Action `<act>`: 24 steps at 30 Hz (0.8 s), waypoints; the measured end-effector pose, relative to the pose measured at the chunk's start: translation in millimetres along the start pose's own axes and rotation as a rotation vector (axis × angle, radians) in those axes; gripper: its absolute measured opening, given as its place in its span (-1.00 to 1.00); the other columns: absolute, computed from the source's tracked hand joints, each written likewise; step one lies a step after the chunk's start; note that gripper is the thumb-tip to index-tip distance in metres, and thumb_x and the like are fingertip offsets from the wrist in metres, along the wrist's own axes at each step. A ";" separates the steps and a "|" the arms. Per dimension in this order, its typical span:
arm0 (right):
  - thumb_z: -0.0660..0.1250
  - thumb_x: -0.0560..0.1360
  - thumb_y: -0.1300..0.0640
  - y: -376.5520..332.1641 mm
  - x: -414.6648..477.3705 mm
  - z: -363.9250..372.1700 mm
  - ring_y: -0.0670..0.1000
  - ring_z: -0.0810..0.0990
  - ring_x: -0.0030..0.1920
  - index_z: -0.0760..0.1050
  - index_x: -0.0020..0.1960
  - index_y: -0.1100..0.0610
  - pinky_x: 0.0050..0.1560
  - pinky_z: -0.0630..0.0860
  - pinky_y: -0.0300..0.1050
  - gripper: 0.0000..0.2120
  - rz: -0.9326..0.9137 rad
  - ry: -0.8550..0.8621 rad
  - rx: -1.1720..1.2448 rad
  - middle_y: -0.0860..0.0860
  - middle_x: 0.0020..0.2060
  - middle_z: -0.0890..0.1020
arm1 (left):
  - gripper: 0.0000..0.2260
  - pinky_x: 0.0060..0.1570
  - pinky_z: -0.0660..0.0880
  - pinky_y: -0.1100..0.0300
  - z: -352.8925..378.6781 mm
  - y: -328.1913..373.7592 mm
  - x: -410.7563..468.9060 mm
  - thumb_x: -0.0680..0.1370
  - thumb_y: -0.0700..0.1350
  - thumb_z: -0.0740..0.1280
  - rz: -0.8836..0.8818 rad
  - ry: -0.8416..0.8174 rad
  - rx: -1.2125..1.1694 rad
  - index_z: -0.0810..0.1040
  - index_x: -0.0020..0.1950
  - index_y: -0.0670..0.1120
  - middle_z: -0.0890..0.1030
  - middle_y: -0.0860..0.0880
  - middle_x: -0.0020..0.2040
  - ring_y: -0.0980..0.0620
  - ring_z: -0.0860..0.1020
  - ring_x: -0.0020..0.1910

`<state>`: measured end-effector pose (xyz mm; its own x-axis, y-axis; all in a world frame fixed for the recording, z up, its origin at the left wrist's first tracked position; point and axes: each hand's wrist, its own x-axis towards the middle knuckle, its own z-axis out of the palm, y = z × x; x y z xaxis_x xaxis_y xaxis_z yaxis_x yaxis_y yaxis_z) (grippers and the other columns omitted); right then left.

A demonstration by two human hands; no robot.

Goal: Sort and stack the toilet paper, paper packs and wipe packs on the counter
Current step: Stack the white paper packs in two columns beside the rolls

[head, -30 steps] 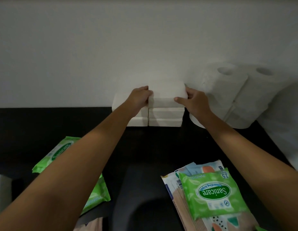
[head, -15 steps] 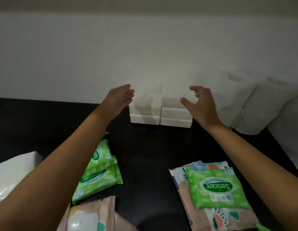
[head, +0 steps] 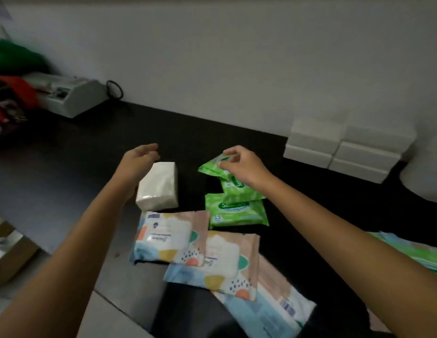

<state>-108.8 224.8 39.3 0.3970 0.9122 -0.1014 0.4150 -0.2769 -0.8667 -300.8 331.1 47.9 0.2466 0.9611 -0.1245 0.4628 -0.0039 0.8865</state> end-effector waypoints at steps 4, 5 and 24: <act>0.32 0.51 0.13 -25.2 19.9 63.7 0.00 0.50 0.02 0.39 0.33 0.21 0.21 0.47 -0.06 -0.58 0.119 -0.116 0.132 0.05 -0.03 0.49 | -0.57 0.26 0.34 0.12 -28.6 -33.7 14.5 0.56 -0.16 0.24 -0.143 0.042 0.060 0.33 0.44 -0.13 0.40 -0.17 0.40 -0.08 0.40 0.33; 0.30 0.51 0.13 -31.0 25.1 77.7 0.03 0.52 0.04 0.36 0.35 0.22 0.25 0.48 -0.02 -0.56 0.159 -0.141 0.160 0.09 0.01 0.50 | -0.55 0.28 0.34 0.08 -33.2 -40.5 19.1 0.57 -0.15 0.24 -0.182 0.014 0.066 0.30 0.45 -0.14 0.39 -0.18 0.41 -0.12 0.38 0.35; 0.26 0.53 0.17 -77.6 70.6 61.5 0.17 0.61 -0.24 0.19 0.42 0.15 -0.39 0.62 -0.02 -0.50 0.292 0.161 0.650 0.26 0.12 0.51 | -0.60 -0.07 0.51 0.11 -46.2 28.3 91.2 0.51 -0.14 0.30 0.141 -0.454 -0.124 0.43 0.33 0.14 0.49 0.04 0.27 0.04 0.50 0.13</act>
<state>-163.4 329.3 69.3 0.5531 0.7592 -0.3430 -0.2759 -0.2216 -0.9353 -304.5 431.4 82.2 0.6585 0.7361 -0.1569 0.3005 -0.0660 0.9515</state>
